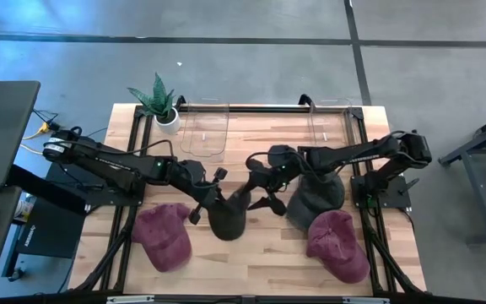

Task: Pick & Place hat
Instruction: Put the left black cap into the left transparent bin

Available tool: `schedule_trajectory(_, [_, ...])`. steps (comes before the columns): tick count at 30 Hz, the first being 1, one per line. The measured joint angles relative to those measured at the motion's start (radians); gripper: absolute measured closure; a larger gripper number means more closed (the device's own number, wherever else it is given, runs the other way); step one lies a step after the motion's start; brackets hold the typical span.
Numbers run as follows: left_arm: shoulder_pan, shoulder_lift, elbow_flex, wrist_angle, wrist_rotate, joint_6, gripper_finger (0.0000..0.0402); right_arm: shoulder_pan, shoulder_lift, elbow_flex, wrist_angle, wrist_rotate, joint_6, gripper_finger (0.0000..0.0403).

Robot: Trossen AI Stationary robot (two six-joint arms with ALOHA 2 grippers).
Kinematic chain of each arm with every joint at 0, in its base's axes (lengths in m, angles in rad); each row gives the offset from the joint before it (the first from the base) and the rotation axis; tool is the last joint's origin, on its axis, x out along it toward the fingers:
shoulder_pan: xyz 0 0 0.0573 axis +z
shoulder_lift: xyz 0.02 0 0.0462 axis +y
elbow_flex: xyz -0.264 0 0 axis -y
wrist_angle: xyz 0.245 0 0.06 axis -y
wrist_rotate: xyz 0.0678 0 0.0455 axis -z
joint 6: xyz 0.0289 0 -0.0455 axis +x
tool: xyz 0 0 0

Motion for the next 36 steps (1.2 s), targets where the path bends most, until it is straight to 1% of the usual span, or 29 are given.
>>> schedule_trajectory(4, [0.000,0.000,0.021,-0.041,-0.001,0.000,0.0393,0.004,0.023,0.000,-0.004,0.023,-0.044,0.0159])
schedule_trajectory(8, [0.000,0.000,0.025,-0.067,0.008,-0.004,0.0393,-0.003,0.003,0.011,-0.008,0.029,-0.053,0.0161])
schedule_trajectory(13, [0.000,0.000,0.025,-0.061,0.056,-0.012,0.0393,-0.043,-0.008,0.028,-0.002,0.037,-0.045,0.0141])
schedule_trajectory(15, [0.000,0.000,0.025,-0.059,0.066,-0.011,0.0393,-0.062,0.005,0.024,-0.009,0.022,-0.057,0.0130])
schedule_trajectory(18, [0.000,0.000,0.025,-0.060,0.066,-0.003,0.0392,-0.084,0.047,0.024,0.013,-0.071,-0.095,0.0117])
schedule_trajectory(21, [0.000,0.000,0.025,-0.061,0.065,-0.002,0.0392,-0.095,0.115,0.024,0.053,-0.206,-0.110,0.0115])
schedule_trajectory(24, [0.000,0.000,0.025,-0.069,0.065,-0.001,0.0392,-0.101,0.181,0.023,0.081,-0.343,-0.098,0.0120])
schedule_trajectory(29, [0.000,0.000,0.025,-0.100,0.074,-0.001,0.0392,-0.100,0.214,0.023,0.066,-0.497,-0.067,0.0140])
schedule_trajectory(31, [0.000,-0.001,0.025,-0.122,0.074,-0.003,0.0392,-0.093,0.206,0.023,0.056,-0.534,-0.066,0.0154])
schedule_trajectory(33, [0.000,-0.005,0.025,-0.144,0.081,-0.008,0.0392,-0.083,0.182,0.023,0.040,-0.544,-0.058,0.0175])
schedule_trajectory(36, [0.000,-0.006,0.026,-0.180,0.110,-0.022,0.0392,-0.065,0.152,0.023,0.037,-0.524,-0.040,0.0224])
